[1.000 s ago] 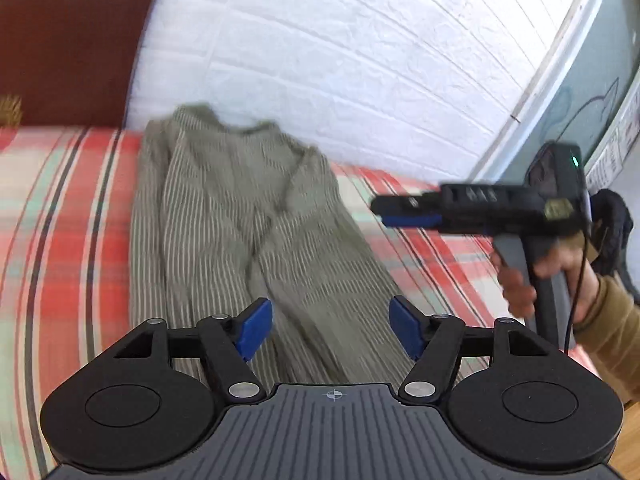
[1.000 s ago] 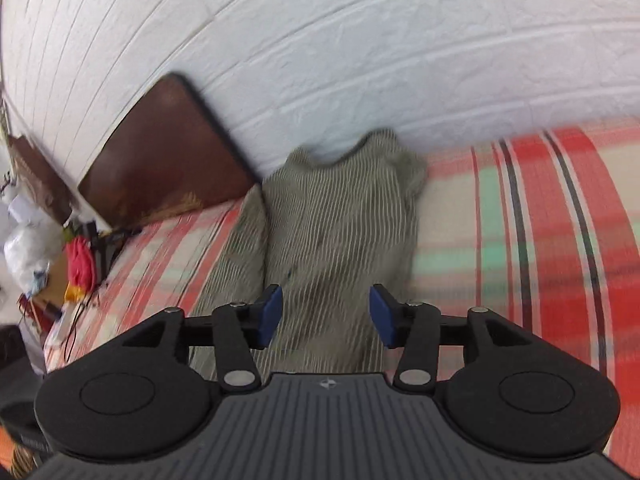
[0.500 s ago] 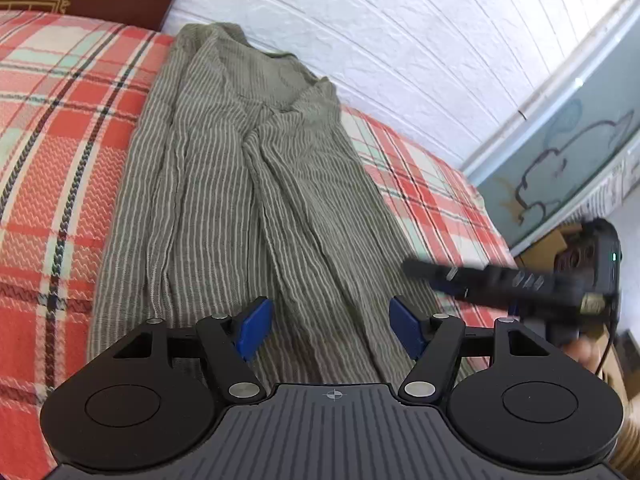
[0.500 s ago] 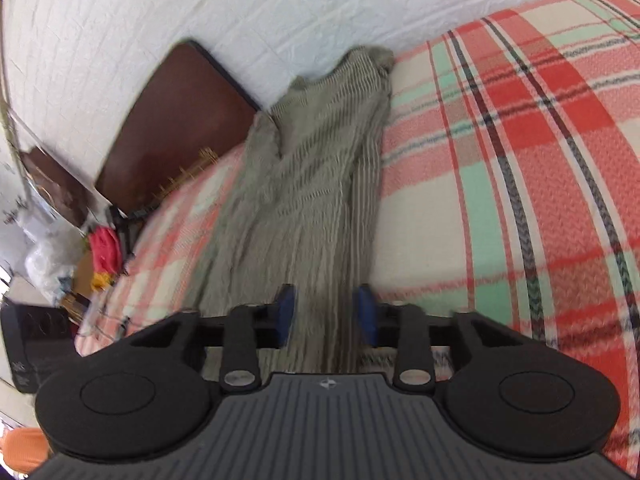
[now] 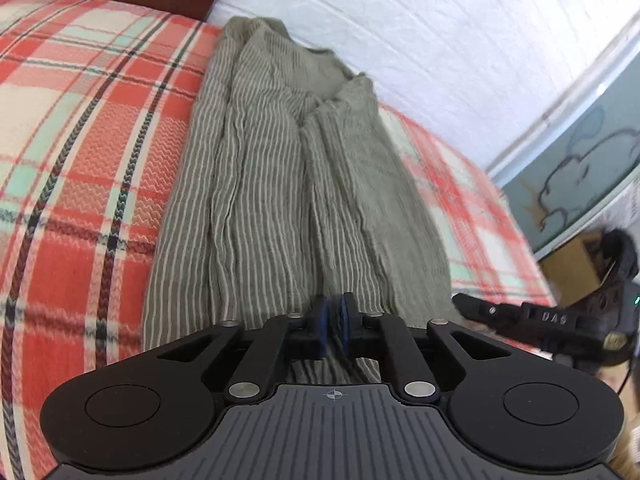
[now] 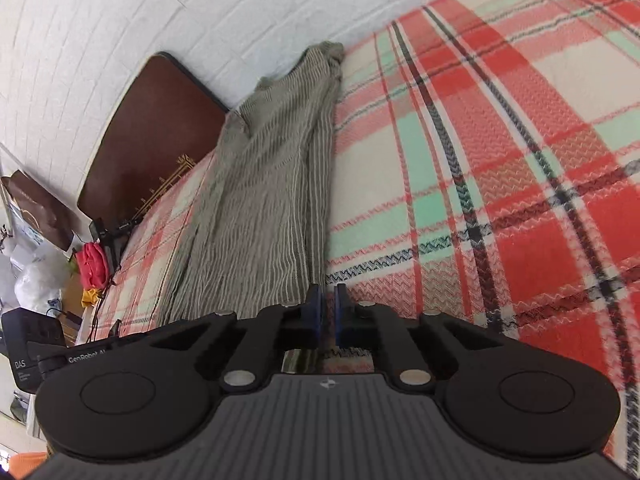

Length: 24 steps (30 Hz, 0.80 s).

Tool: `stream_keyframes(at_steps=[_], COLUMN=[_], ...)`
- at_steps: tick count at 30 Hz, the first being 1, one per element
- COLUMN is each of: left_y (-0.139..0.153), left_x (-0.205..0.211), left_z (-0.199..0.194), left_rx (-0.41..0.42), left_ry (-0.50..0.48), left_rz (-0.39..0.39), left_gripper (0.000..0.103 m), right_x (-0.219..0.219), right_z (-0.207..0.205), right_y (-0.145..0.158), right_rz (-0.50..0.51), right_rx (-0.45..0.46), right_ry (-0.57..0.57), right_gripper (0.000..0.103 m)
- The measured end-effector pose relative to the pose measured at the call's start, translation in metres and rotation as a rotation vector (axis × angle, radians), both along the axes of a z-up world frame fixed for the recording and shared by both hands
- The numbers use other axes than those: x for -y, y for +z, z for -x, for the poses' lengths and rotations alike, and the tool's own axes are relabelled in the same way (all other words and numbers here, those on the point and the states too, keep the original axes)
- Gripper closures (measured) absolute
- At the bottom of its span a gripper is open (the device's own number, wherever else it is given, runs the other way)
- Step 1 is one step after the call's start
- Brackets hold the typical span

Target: Fold clothes

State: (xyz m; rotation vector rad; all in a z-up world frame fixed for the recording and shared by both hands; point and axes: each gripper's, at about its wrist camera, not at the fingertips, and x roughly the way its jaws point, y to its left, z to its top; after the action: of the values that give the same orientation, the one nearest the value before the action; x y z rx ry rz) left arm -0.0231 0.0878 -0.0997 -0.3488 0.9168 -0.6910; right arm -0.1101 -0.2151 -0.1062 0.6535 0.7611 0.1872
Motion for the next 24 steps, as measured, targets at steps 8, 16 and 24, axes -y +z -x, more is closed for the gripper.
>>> stream_keyframes(at_steps=[8,16,24], left_y=[0.02,0.011,0.018], left_x=[-0.006,0.01,0.008], left_z=[0.053,0.086,0.092], left_rx=[0.045,0.023,0.029], left_ry=[-0.068,-0.097,-0.078], left_rz=[0.005,0.003,0.074], left_gripper=[0.029,0.017,0.017], right_x=[-0.013,-0.035,-0.047], right_z=[0.068,0.089,0.107], right_y=[0.03,0.029,0.019], right_rz=[0.201,0.153,0.036], right_rx=[0.256,0.198,0.147], right_ry=[-0.06,0.027,0.056], right_gripper=[0.014,0.001,0.001])
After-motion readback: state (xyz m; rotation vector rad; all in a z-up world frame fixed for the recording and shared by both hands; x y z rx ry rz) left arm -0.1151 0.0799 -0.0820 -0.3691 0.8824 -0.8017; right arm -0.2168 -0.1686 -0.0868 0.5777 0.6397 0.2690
